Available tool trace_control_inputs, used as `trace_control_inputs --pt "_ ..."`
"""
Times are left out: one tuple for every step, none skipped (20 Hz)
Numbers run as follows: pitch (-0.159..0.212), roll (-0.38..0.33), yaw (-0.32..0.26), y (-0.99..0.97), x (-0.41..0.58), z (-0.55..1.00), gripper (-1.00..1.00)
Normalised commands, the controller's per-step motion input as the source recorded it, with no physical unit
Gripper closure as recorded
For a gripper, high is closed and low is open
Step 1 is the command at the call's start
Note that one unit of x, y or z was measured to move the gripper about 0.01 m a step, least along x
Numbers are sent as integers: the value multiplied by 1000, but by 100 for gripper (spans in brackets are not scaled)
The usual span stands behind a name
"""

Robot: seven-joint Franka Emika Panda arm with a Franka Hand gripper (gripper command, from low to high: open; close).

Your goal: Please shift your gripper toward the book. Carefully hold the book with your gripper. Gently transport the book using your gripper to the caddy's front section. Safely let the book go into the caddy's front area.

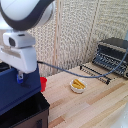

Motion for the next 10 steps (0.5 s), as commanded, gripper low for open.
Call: trace_control_inputs --pt "-10 15 -134 26 280 -186 100" --pt "-18 10 -130 0 294 -163 100" --pt "-9 6 -102 0 249 -94 100" --pt "-4 13 -48 -37 189 -60 100" --pt "0 0 -12 -3 140 -11 -100" --pt "0 0 0 -43 140 0 -100" --pt "6 0 32 0 103 0 -100" --pt "32 0 36 0 60 0 -100" --pt "40 0 39 -29 40 11 -100" --pt "65 5 10 -60 37 83 -100"
